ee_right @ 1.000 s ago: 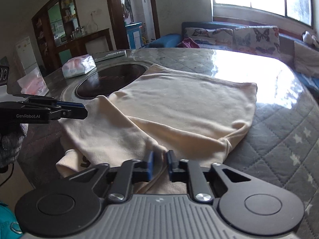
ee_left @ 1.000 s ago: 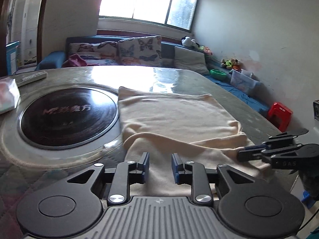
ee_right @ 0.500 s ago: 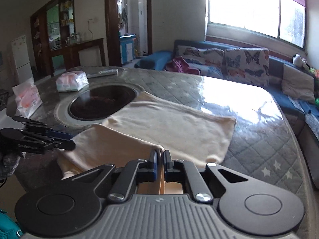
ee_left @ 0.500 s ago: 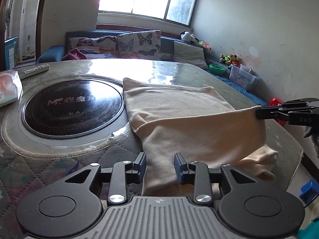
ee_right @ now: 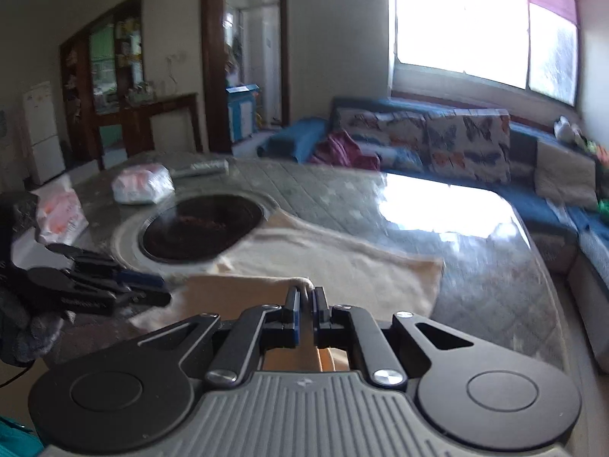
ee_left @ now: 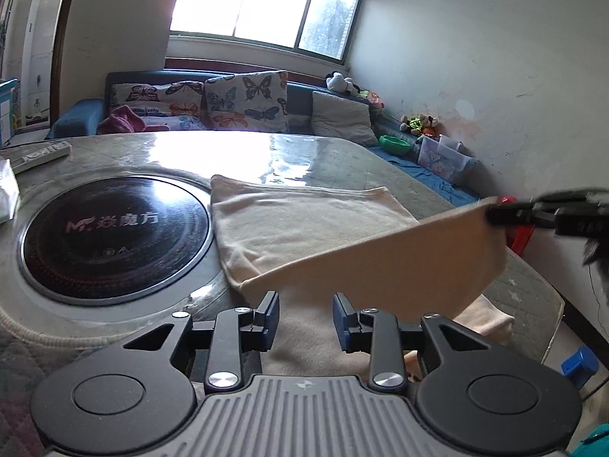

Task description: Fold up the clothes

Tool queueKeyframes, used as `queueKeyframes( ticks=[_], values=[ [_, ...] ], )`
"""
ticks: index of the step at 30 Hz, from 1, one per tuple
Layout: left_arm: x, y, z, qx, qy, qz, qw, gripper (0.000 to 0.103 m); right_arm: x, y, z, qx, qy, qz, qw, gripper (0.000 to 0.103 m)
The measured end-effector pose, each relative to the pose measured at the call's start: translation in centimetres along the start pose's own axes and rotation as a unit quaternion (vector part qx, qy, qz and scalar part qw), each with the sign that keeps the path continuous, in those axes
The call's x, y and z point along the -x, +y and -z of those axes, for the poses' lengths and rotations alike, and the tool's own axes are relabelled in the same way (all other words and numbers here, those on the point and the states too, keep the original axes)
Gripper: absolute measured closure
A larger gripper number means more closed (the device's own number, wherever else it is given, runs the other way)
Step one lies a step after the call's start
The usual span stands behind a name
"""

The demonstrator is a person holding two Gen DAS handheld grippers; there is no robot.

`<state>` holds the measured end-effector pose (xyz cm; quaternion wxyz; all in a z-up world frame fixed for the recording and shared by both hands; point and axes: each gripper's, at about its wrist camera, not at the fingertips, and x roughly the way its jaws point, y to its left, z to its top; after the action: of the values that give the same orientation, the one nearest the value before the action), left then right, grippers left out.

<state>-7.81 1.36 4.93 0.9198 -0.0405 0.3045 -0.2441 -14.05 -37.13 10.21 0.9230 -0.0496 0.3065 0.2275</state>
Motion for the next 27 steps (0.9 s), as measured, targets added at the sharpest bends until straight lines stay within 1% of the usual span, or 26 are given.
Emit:
queueKeyframes(
  ticks=[3,5,7,9,11,13,15,19,21,23,25,27],
  values=[
    [-1.0,-0.1,-0.6,-0.006,0.008,0.004,0.9999,0.069,-2.1,-1.4,1.6,-0.029,0.036,0.011,0.999,0.098],
    [-1.6,0.1,-0.9,-0.006,0.015,0.007,0.9999,0.069,-3.4,-2.3,2.5,-0.047,0.054,0.008,0.997,0.097],
    [-2.1,0.2,-1.1,-0.012,0.019,0.008,0.9997,0.069,-4.4,-3.0,3.3,-0.061,0.06,0.008,0.996,0.096],
    [-2.7,0.2,-1.2,-0.018,0.025,0.004,0.9995,0.069,-5.2,-3.3,3.9,-0.059,0.064,0.023,0.996,0.093],
    [-3.3,0.5,-1.0,-0.02,0.037,-0.008,0.9991,0.069,-5.5,-3.6,4.3,-0.064,0.064,0.03,0.995,0.092],
    [-3.6,0.9,-0.8,-0.022,0.046,-0.019,0.9985,0.069,-4.7,-3.8,4.3,-0.063,0.052,0.037,0.996,0.092],
    [-3.3,1.0,-0.8,-0.02,0.045,-0.018,0.9986,0.069,-3.8,-3.8,4.2,-0.059,0.038,0.044,0.997,0.092],
    [-3.3,0.1,-1.6,-0.026,0.035,-0.008,0.999,0.069,-3.1,-3.3,3.2,-0.043,0.013,0.029,0.999,0.092],
    [-3.7,-0.6,-1.9,-0.031,0.033,-0.004,0.9989,0.069,-4.0,-3.0,2.8,-0.036,0.013,0.026,0.999,0.091],
    [-4.2,-1.2,-2.0,-0.039,0.035,-0.005,0.9986,0.069,-4.9,-2.7,2.8,-0.036,0.019,0.031,0.999,0.084],
    [-4.2,-1.4,-1.9,-0.041,0.036,-0.006,0.9985,0.069,-5.1,-2.6,3.2,-0.039,0.023,0.033,0.998,0.084],
    [-4.0,-1.3,-1.7,-0.041,0.036,-0.003,0.9985,0.069,-4.4,-2.8,4.0,-0.057,0.032,0.019,0.998,0.082]
  ],
)
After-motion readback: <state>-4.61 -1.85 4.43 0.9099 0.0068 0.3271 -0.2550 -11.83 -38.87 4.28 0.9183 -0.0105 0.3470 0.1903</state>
